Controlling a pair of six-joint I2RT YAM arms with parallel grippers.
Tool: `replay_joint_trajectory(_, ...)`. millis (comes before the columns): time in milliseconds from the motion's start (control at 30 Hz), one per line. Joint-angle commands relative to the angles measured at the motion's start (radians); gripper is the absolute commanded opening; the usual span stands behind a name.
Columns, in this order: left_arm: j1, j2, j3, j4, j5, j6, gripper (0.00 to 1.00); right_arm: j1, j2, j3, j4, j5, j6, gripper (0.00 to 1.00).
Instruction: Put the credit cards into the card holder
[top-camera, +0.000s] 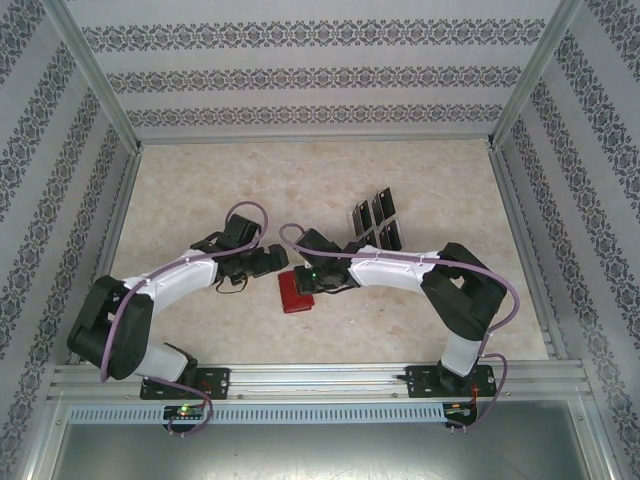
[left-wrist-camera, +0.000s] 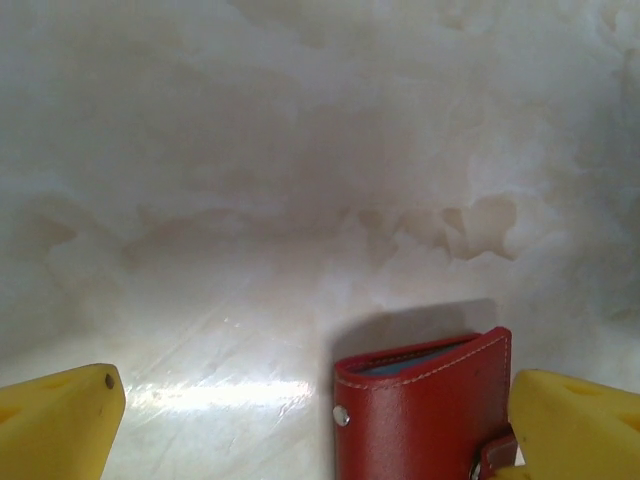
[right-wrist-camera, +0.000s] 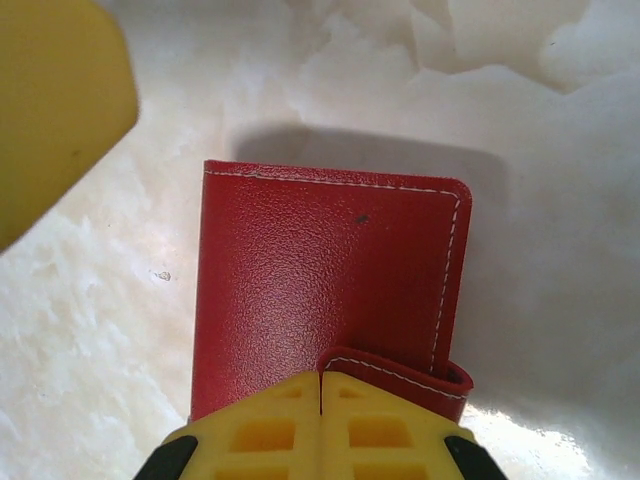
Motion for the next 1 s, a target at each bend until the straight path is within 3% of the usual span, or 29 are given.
replay_joint_trajectory(0, -0.031, 0.037, 0.046, -0.107, -0.078, 0.043, 0.99, -0.011, -0.013, -0.023, 0.036, -0.02, 0.02, 0.0)
replay_joint_trajectory(200, -0.062, 0.04, 0.055, -0.189, -0.147, 0.058, 0.98, -0.019, -0.025, -0.051, 0.068, -0.026, 0.025, 0.0)
replay_joint_trajectory(567, -0.104, 0.12, 0.044, -0.164, -0.142, 0.046, 0.98, -0.029, -0.044, -0.083, 0.122, -0.045, 0.036, 0.0)
replay_joint_trajectory(967, -0.104, 0.174, -0.005, -0.129, -0.146, 0.03, 0.96, -0.077, -0.257, -0.272, 0.139, 0.057, 0.071, 0.0)
